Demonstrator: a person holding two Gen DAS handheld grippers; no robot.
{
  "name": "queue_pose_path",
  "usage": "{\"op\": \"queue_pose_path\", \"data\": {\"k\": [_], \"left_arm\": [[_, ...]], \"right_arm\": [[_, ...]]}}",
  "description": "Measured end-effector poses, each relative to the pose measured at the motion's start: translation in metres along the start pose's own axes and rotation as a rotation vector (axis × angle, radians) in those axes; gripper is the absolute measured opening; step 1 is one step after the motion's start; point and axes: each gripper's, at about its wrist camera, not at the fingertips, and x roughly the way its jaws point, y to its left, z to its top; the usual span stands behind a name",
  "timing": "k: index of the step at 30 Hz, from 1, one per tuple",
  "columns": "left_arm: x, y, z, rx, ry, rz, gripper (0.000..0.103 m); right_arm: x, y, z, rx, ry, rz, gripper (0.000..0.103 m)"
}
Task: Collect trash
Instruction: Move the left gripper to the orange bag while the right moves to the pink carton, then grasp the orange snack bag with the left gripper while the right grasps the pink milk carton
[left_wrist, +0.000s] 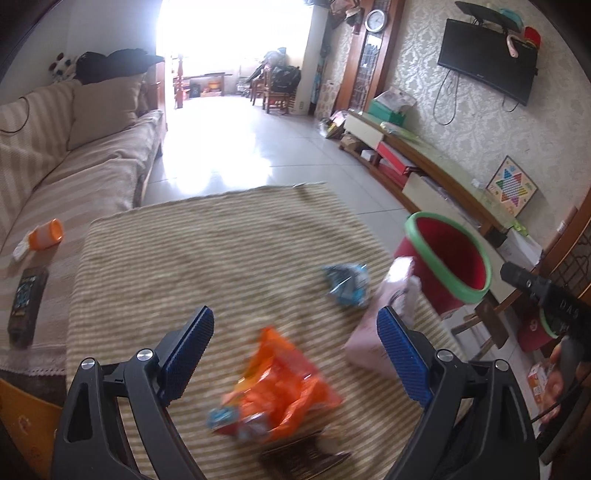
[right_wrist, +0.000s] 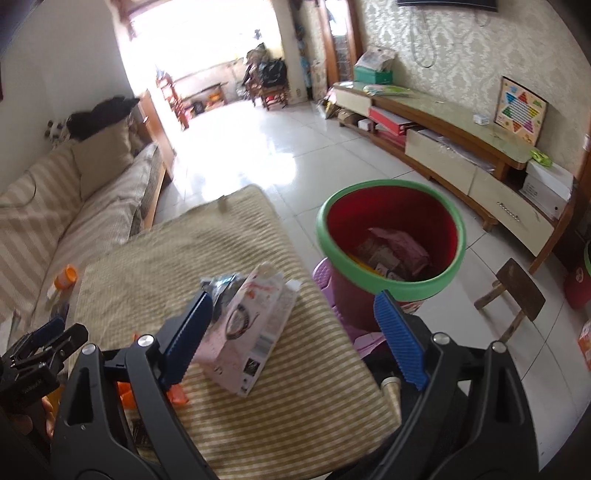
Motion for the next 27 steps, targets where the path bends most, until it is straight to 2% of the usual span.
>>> {"op": "queue_pose_path", "data": {"k": [3,8,15,18,22,24,27], "left_arm": [[0.002,0.022,-0.02,-0.008,0.038,0.011,0.086],[0.014,0.04,-0.048,-0.014,0.118,-0.022,0.086],[0.053,0.021,-0.058,0.073,0.2,-0.015,0.083],[0.07,0.019,-0.061,0.05,0.248,-0.028,0.071],[0.072,0.025,-0.06,-0.032,0.242,-0.05,0.055],[0.07,0.027,-0.059,-0.055,0.229,-0.046,0.05],[0.06,0.032,-0.056,-0.096,0.191,-0.029,0.047]], "right_arm": [[0.008,0.022,-0.004,-0.052,0.032,0.021,0.087],[0.021,0.049,-0.014,-0.103,0.074,0.056,0.088],[0.032,0.064,-0.027,-0.143,0.137,0.079,0.087],[0.035,0.064,-0.029,-0.155,0.158,0.085,0.089],[0.046,0.056,-0.026,-0.134,0.189,0.081,0.09],[0.056,0.051,-0.023,-0.101,0.205,0.087,0.09],[0.075,0.042,-0.02,-0.022,0.252,0.086,0.09]]}}
